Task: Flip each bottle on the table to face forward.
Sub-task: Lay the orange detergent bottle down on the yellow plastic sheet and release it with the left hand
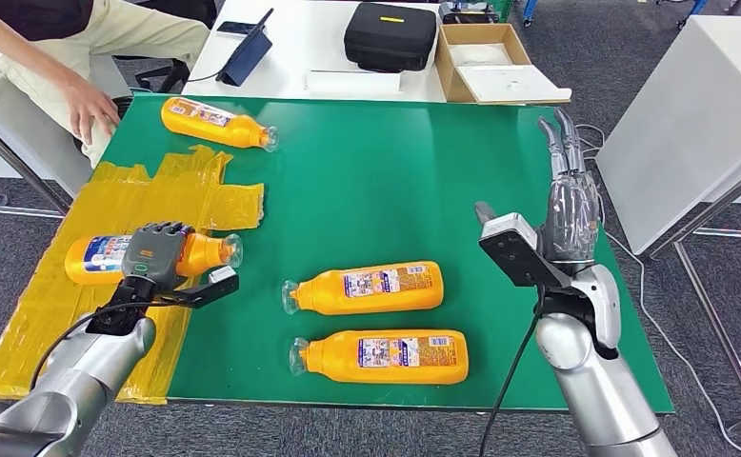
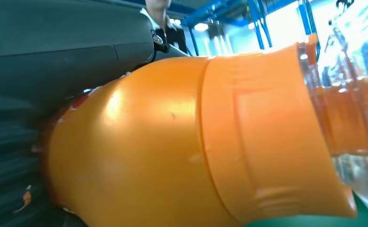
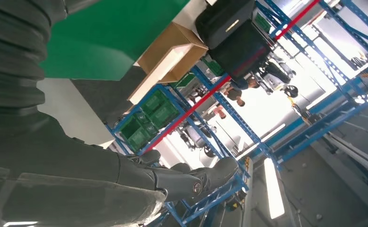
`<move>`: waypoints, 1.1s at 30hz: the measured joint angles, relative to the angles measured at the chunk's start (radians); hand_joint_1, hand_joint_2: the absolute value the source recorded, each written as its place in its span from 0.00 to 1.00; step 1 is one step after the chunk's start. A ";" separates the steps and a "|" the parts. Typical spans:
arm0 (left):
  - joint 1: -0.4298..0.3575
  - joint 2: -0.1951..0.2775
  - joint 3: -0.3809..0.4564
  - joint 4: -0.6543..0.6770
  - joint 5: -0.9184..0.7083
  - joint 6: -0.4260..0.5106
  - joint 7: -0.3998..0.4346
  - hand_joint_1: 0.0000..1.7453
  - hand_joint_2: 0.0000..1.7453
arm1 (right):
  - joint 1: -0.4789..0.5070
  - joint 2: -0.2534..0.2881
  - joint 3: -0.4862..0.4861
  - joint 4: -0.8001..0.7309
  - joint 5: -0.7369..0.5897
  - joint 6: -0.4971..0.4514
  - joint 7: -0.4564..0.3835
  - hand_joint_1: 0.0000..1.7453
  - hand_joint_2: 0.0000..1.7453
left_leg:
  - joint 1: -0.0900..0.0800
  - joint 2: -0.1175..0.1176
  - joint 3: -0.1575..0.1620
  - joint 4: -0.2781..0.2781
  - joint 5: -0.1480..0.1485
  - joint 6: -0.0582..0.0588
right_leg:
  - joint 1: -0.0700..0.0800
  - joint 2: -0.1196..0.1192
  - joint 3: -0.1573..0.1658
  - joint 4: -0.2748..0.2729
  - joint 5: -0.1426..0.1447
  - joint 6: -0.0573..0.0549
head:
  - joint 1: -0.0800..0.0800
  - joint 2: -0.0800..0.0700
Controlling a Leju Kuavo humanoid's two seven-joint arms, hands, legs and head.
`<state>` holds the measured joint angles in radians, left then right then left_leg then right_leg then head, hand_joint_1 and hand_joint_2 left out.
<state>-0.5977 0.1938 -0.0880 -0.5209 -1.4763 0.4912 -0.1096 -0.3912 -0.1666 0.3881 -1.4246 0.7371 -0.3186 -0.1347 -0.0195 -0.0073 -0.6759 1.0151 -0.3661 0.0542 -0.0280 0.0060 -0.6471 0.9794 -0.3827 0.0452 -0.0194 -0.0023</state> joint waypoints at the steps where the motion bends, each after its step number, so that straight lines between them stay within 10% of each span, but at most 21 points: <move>1: 0.000 0.000 0.000 0.005 -0.001 -0.017 0.002 0.00 0.75 | 0.000 -0.001 0.000 0.001 0.004 0.008 0.004 0.00 1.00 | 0.000 0.000 0.000 0.000 0.000 0.000 | 0.000 0.000 0.000 0.000 0.000 0.000 | 0.000 0.000; 4: -0.003 -0.003 0.000 0.018 -0.009 -0.078 0.009 0.00 0.00 | -0.001 -0.002 0.001 0.007 0.017 0.027 0.014 0.00 1.00 | 0.000 -0.001 0.000 0.000 0.000 0.000 | 0.000 0.000 0.001 0.000 0.000 0.000 | 0.000 0.000; 14: -0.075 -0.009 -0.007 0.061 -0.014 -0.326 0.013 0.00 0.00 | -0.036 0.005 0.008 0.013 0.052 0.091 0.055 0.00 1.00 | 0.000 -0.003 0.005 0.000 0.001 -0.002 | 0.000 -0.002 0.005 0.000 0.000 0.000 | 0.000 0.000; 33: -0.021 -0.097 -0.019 -0.112 0.186 -0.250 -0.102 0.00 0.00 | -0.019 -0.018 0.009 -0.054 0.135 0.187 0.092 0.00 1.00 | 0.000 -0.002 0.003 0.000 0.001 -0.002 | 0.000 -0.001 0.003 0.000 0.001 0.000 | 0.000 0.000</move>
<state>-0.6184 0.0967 -0.1075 -0.6333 -1.2900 0.2407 -0.2114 -0.4101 -0.1849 0.3974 -1.4787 0.8718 -0.1318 -0.0424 -0.0198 -0.0088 -0.6734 1.0151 -0.3652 0.0524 -0.0282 0.0054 -0.6442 0.9791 -0.3820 0.0455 -0.0196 -0.0023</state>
